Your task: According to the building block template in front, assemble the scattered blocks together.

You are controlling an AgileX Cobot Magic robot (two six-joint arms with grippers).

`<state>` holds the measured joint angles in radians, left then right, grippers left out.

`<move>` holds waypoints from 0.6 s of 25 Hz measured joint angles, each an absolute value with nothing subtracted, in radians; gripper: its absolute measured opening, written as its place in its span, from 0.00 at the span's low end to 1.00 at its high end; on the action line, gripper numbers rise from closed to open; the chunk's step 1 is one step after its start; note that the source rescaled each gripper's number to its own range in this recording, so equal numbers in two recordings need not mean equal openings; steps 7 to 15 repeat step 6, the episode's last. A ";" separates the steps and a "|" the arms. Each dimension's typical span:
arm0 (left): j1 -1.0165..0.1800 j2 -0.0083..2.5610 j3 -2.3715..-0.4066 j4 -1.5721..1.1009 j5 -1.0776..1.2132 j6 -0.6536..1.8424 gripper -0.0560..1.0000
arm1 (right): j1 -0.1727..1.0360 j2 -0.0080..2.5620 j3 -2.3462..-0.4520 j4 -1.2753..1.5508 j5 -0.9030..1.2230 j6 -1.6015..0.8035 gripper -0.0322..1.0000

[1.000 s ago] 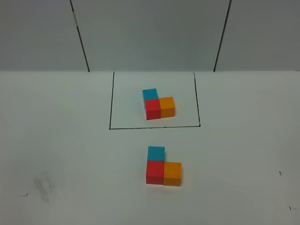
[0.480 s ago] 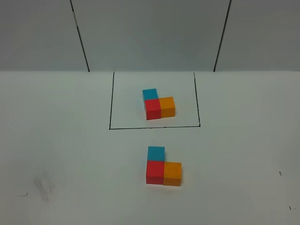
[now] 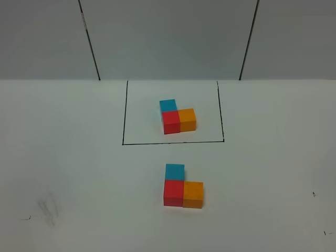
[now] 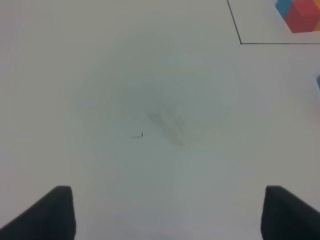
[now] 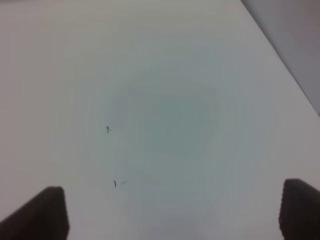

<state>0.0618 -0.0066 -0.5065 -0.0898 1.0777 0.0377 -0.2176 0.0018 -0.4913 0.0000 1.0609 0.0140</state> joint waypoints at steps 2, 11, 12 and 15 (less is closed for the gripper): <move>0.062 -0.007 -0.507 -0.090 1.078 0.038 0.80 | -0.218 0.002 -0.491 0.000 1.060 0.017 0.90; 0.062 -0.007 -0.507 -0.090 1.078 0.038 0.80 | -0.218 0.002 -0.491 0.000 1.060 0.017 0.89; 0.062 -0.007 -0.507 -0.090 1.078 0.038 0.80 | -0.218 0.002 -0.491 0.000 1.060 0.017 0.89; 0.062 -0.007 -0.507 -0.090 1.078 0.038 0.80 | -0.218 0.002 -0.491 0.000 1.060 0.017 0.89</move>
